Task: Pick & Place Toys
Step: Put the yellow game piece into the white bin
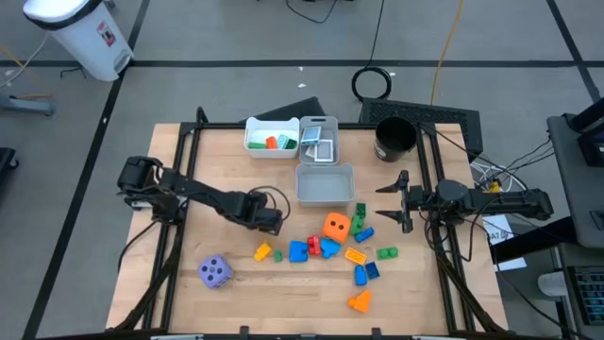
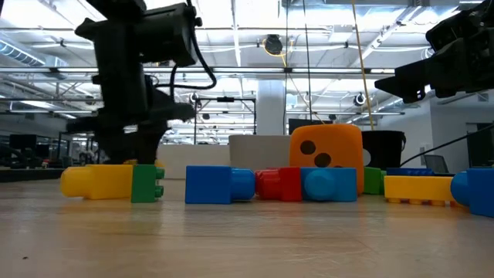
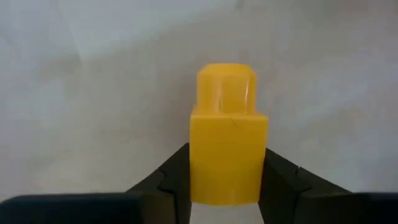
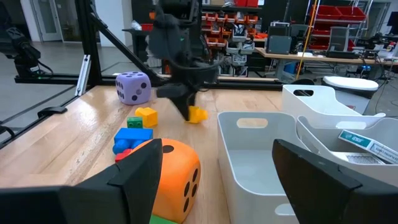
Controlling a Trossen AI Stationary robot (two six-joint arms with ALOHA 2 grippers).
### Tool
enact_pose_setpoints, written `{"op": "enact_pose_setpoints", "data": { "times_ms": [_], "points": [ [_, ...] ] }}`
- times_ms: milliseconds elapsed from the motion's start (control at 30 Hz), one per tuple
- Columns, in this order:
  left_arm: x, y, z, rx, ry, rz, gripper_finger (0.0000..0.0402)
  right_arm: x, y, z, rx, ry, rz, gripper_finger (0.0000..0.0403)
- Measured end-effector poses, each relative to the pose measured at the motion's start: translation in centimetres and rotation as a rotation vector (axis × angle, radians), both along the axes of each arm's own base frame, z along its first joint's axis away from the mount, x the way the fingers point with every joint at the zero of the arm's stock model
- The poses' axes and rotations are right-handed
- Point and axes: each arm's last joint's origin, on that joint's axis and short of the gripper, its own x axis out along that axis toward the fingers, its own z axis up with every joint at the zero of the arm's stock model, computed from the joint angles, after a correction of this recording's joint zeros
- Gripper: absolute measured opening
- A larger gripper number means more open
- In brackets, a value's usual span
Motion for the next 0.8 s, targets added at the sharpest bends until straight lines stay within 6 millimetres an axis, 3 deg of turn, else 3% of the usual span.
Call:
{"op": "enact_pose_setpoints", "data": {
  "times_ms": [133, 300, 567, 700, 800],
  "points": [
    [0.6, 1.8, 1.8, 0.057, -0.125, -0.036, 0.0134, 0.0, 0.0, 0.0, 0.0, 0.0, 0.0, 0.0279],
    [1.2, 4.3, 5.9, 0.16, -0.383, -0.118, 0.0141, 0.0, 0.0, 0.0, 0.0, 0.0, 0.0, 0.0279],
    [0.8, 9.5, 12.6, 0.566, -0.715, -0.099, 0.0136, 0.0, 0.0, 0.0, 0.0, 0.0, 0.0, 0.0279],
    [0.2, 12.4, 13.1, 0.657, -0.711, -0.024, 0.0144, 0.0, 0.0, 0.0, 0.0, 0.0, 0.0, 0.0279],
    [-0.4, 14.8, 11.9, 0.634, -0.625, 0.036, 0.0146, 0.0, 0.0, 0.0, 0.0, 0.0, 0.0, 0.0279]
  ]
}}
